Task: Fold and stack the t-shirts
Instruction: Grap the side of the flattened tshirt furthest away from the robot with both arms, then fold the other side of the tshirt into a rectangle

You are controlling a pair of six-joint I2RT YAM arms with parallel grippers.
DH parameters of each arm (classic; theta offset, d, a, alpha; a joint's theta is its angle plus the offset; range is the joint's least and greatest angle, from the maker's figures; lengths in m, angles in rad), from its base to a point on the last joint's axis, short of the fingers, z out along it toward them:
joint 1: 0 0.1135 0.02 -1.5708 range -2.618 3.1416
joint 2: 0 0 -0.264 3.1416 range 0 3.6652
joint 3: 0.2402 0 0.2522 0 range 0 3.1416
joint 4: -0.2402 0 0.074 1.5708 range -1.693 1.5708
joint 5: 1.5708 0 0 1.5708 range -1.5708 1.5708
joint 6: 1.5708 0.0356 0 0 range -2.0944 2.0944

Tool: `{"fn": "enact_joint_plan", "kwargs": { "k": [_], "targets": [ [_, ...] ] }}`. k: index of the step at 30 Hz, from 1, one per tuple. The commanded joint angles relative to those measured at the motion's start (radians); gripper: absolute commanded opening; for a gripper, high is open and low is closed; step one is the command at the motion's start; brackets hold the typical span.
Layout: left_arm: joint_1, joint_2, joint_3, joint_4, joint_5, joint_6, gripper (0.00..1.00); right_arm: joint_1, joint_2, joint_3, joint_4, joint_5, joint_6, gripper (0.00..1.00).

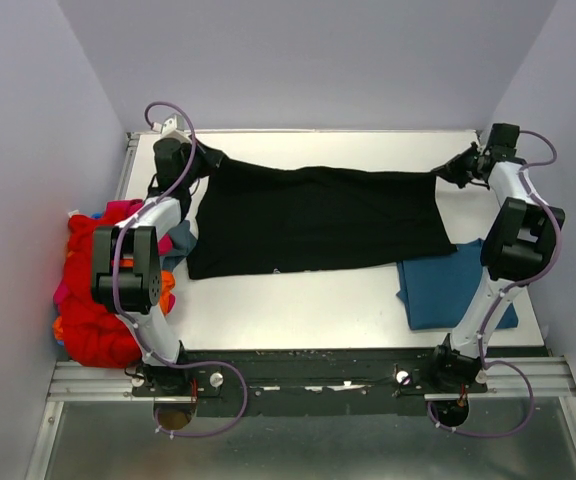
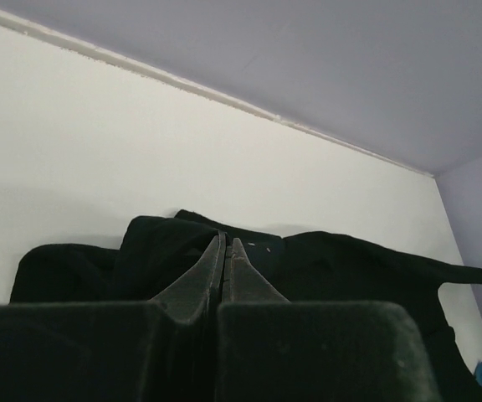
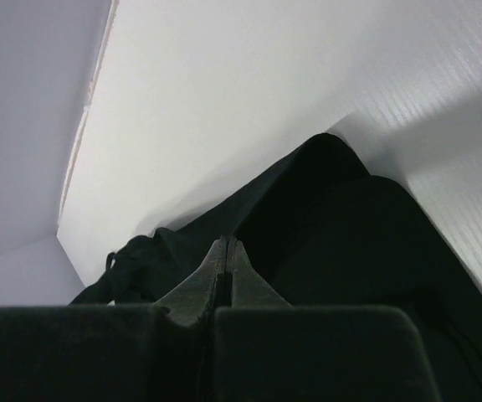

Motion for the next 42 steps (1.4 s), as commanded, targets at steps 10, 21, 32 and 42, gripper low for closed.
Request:
{"fn": "enact_joint_plan", "kwargs": {
  "k": [10, 21, 32, 42],
  "targets": [
    [-0.020, -0.218, -0.239, 0.092, -0.139, 0.059, 0.00, -0.029, -0.112, -0.109, 0.016, 0.014, -0.012, 0.01],
    [-0.034, -0.389, -0.450, 0.117, -0.235, 0.071, 0.00, -0.041, -0.156, -0.210, 0.015, 0.083, 0.008, 0.01],
    [-0.074, -0.554, -0.632, 0.106, -0.396, 0.054, 0.00, -0.055, -0.207, -0.292, 0.008, 0.147, 0.020, 0.01],
    [-0.106, -0.635, -0.793, 0.092, -0.471, 0.007, 0.00, -0.061, -0.193, -0.375, 0.041, 0.167, 0.038, 0.01]
  ]
}}
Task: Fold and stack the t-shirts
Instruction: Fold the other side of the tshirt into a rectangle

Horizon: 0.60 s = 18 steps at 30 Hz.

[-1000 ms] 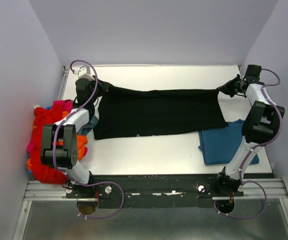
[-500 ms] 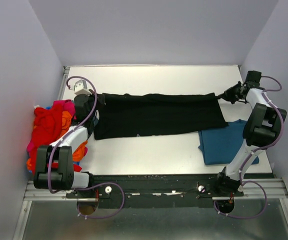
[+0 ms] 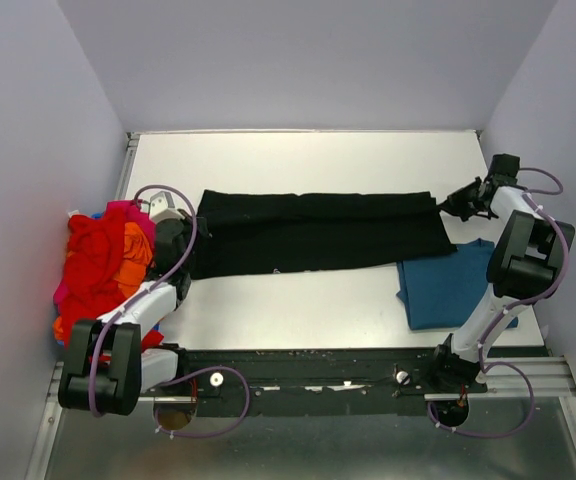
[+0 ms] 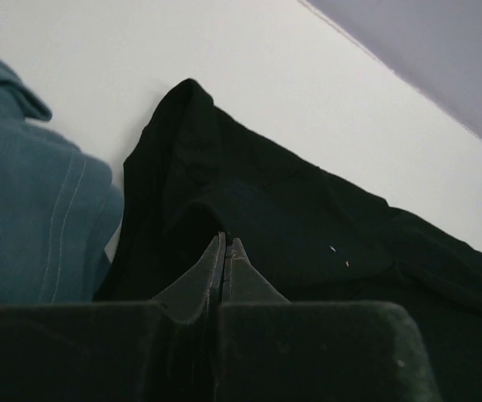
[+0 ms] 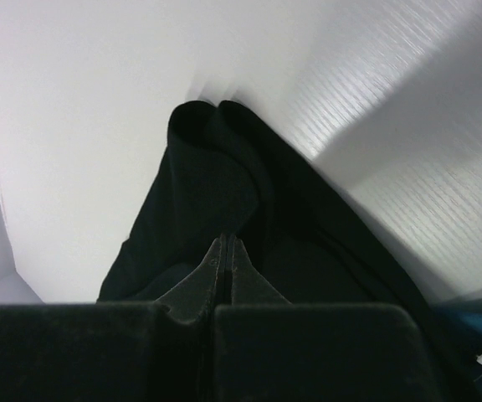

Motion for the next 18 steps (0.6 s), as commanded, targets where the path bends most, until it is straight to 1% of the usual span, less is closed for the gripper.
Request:
{"fn": "enact_joint_plan", "kwargs": {
  "k": [1, 9, 12, 18],
  "targets": [
    [-0.016, -0.051, -0.067, 0.012, -0.079, -0.022, 0.00, -0.014, -0.004, -0.033, 0.028, 0.048, 0.015, 0.01],
    [-0.040, -0.132, -0.163, -0.068, -0.113, -0.083, 0.00, -0.020, 0.016, -0.083, 0.050, 0.106, 0.045, 0.01],
    [-0.046, -0.175, -0.198, -0.053, -0.125, -0.094, 0.00, -0.020, 0.008, -0.078, 0.059, 0.103, 0.041, 0.01],
    [-0.062, -0.196, -0.157, -0.102, -0.132, -0.058, 0.00, -0.020, -0.026, -0.052, 0.050, 0.083, 0.036, 0.01]
  ]
}}
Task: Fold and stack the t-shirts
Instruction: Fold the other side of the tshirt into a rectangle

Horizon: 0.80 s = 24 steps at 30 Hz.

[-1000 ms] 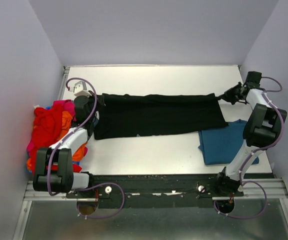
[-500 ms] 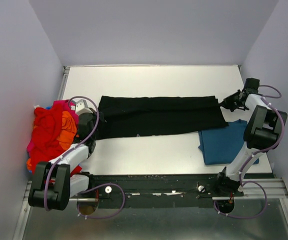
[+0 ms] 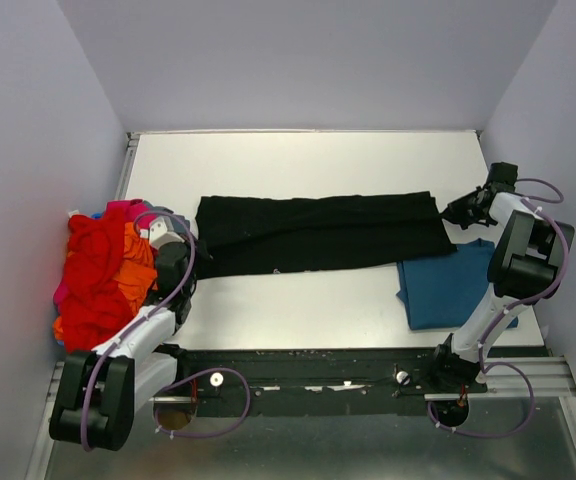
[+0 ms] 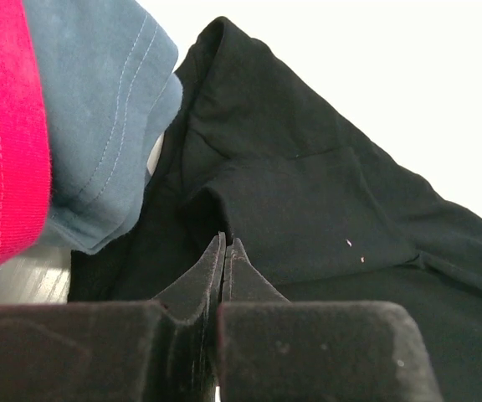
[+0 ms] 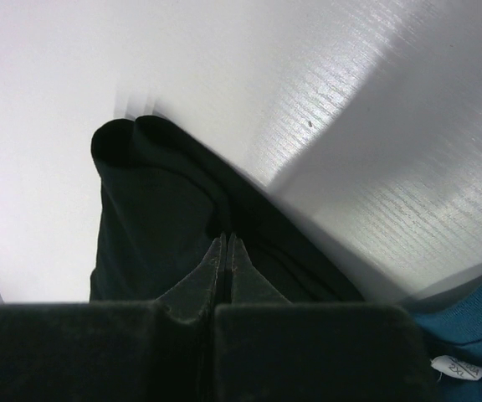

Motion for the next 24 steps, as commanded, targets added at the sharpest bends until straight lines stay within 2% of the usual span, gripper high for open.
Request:
{"fn": "enact_joint_plan", "kwargs": {
  "k": [1, 4, 5, 6, 7, 8, 10, 11, 12, 14, 15, 16, 21, 24],
  "targets": [
    [-0.017, -0.018, 0.031, -0.041, -0.043, 0.009, 0.00, -0.008, -0.035, 0.024, 0.007, 0.028, 0.006, 0.01],
    [-0.032, -0.010, 0.019, -0.069, -0.051, -0.020, 0.00, -0.008, -0.033, 0.019, -0.001, 0.031, 0.006, 0.01],
    [-0.034, -0.003, 0.018, -0.083, -0.048, -0.043, 0.00, -0.008, -0.026, 0.016, -0.001, 0.023, 0.006, 0.05],
    [-0.034, 0.010, 0.021, -0.104, -0.045, -0.055, 0.00, -0.008, -0.018, 0.016, -0.010, 0.022, 0.006, 0.20],
    [-0.034, 0.023, 0.031, -0.133, -0.038, -0.075, 0.03, -0.008, -0.016, 0.015, -0.015, 0.023, 0.008, 0.47],
    [-0.034, 0.040, 0.045, -0.171, -0.026, -0.083, 0.13, -0.006, -0.021, 0.007, 0.000, 0.020, 0.002, 0.55],
    [-0.037, 0.065, 0.074, -0.251, 0.003, -0.113, 0.49, 0.004, -0.064, -0.036, 0.046, 0.026, -0.026, 0.65],
    [-0.040, 0.067, 0.089, -0.302, 0.001, -0.127, 0.60, 0.020, -0.106, -0.045, 0.060, 0.046, -0.043, 0.69],
    [-0.049, 0.059, 0.096, -0.327, 0.000, -0.131, 0.65, 0.041, -0.137, -0.047, 0.073, 0.067, -0.069, 0.71],
    [-0.060, 0.016, 0.103, -0.377, -0.023, -0.140, 0.71, 0.092, -0.171, -0.025, 0.071, 0.094, -0.119, 0.72],
    [-0.062, -0.008, 0.108, -0.408, -0.038, -0.144, 0.78, 0.115, -0.180, -0.010, 0.061, 0.101, -0.139, 0.72],
    [-0.062, -0.036, 0.117, -0.437, -0.055, -0.146, 0.81, 0.144, -0.186, 0.002, 0.054, 0.095, -0.150, 0.72],
    [-0.060, -0.049, 0.229, -0.550, -0.147, -0.129, 0.79, 0.311, -0.188, 0.029, 0.079, 0.063, -0.187, 0.71],
    [-0.059, 0.007, 0.292, -0.537, -0.176, -0.115, 0.78, 0.429, -0.142, 0.068, 0.100, 0.000, -0.199, 0.67]
  ]
}}
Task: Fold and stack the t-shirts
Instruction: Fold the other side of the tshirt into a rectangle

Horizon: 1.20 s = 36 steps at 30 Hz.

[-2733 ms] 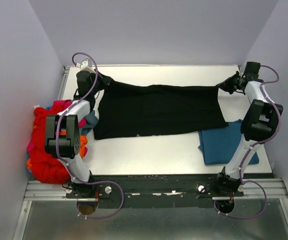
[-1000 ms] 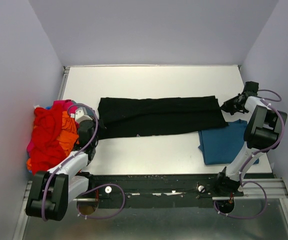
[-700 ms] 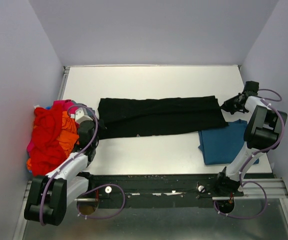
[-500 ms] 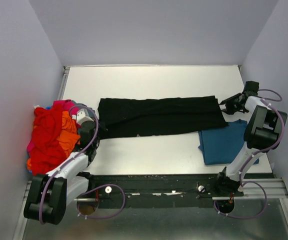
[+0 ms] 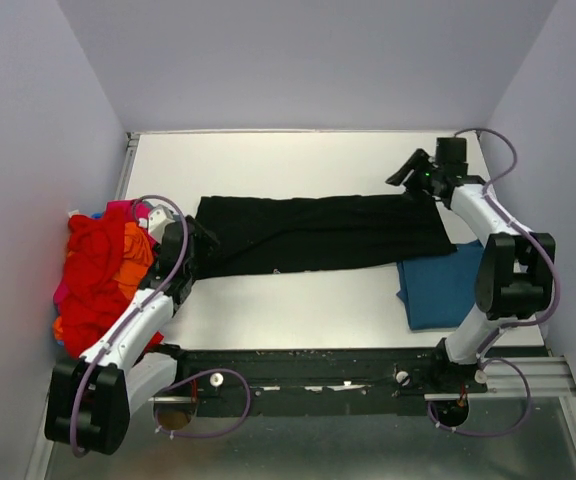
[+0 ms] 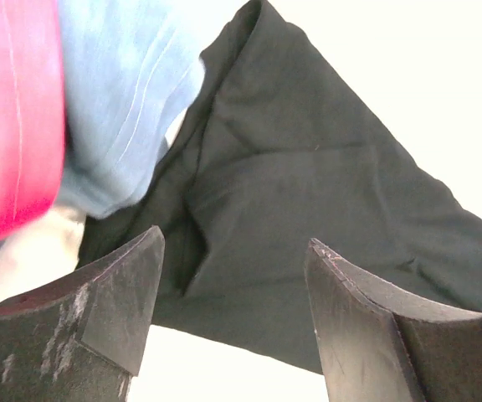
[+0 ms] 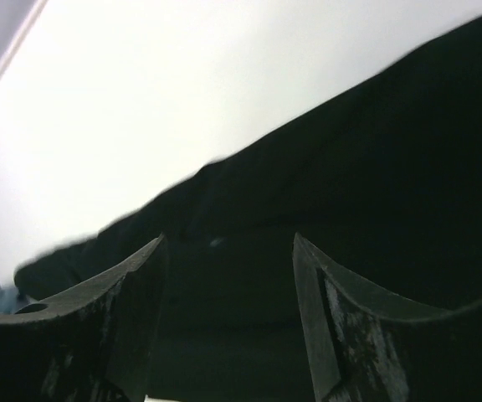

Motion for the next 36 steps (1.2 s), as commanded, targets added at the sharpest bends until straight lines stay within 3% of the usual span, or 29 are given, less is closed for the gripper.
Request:
{"fn": "enact_joint_plan", "kwargs": {
  "k": [1, 6, 11, 16, 21, 25, 36],
  "targets": [
    [0.005, 0.074, 0.115, -0.047, -0.091, 0.016, 0.78, 0.144, 0.058, 0.063, 0.033, -0.088, -0.052, 0.67],
    [0.025, 0.245, 0.242, 0.005, -0.060, 0.029, 0.71, 0.325, 0.153, 0.123, 0.114, -0.199, -0.055, 0.64],
    [0.051, 0.443, 0.386, 0.033, -0.016, 0.047, 0.57, 0.454, 0.270, 0.211, 0.180, -0.262, -0.038, 0.60],
    [0.069, 0.590, 0.483, 0.071, 0.018, 0.050, 0.37, 0.534, 0.391, 0.335, 0.205, -0.285, -0.023, 0.56],
    [0.075, 0.733, 0.583, 0.073, 0.054, 0.062, 0.28, 0.566, 0.514, 0.447, 0.211, -0.297, -0.010, 0.55],
    [0.077, 0.819, 0.638, 0.059, 0.047, 0.070, 0.28, 0.575, 0.600, 0.542, 0.199, -0.341, -0.012, 0.55],
    [0.091, 0.972, 0.833, -0.228, -0.068, 0.029, 0.33, 0.617, 0.765, 0.696, 0.177, -0.380, 0.016, 0.53]
  ]
}}
